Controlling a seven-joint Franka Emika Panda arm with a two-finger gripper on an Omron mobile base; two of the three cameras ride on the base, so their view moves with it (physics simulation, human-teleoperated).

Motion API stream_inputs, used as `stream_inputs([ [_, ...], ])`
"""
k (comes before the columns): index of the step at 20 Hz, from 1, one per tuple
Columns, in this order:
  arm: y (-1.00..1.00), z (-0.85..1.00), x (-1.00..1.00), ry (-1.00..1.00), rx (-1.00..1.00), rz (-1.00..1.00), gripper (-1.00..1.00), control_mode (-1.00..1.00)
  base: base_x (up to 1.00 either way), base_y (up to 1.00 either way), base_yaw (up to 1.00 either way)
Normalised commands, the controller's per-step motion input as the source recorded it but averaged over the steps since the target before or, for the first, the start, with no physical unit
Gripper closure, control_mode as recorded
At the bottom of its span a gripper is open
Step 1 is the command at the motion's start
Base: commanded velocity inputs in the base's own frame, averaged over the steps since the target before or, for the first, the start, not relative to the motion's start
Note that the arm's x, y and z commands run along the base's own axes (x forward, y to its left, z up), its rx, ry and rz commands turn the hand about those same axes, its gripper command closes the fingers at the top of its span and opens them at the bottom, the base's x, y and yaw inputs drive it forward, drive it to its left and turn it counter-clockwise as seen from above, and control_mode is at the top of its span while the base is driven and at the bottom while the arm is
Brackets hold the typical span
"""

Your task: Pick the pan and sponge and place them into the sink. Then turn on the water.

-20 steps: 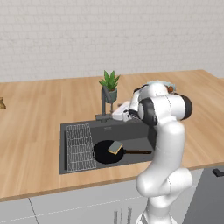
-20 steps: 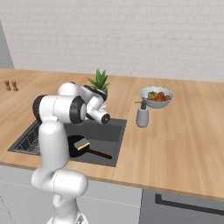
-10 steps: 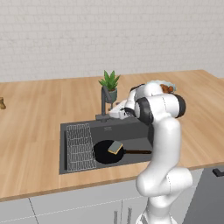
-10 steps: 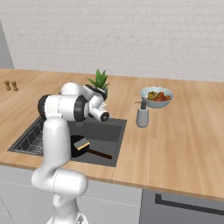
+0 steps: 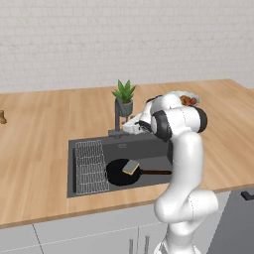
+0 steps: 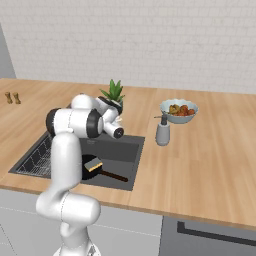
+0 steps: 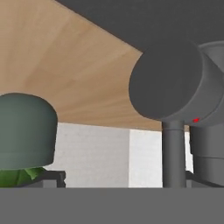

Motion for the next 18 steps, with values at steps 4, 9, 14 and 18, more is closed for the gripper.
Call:
stream_inputs([
  [4,-0.10,0.00,0.00,0.00,0.01,-0.14,1.00,-1.00,0.00,0.00,0.00],
  [9,-0.40,-0.03,0.01,0.00,0.03,-0.17,1.00,-1.00,0.00,0.00,0.00],
  [14,-0.80,-0.01,0.19,0.02,0.09,-0.06,1.00,-1.00,0.00,0.00,0.00],
  [18,-1.00,0.00,0.34,0.10,0.18,0.02,1.00,-1.00,0.00,0.00,0.00],
])
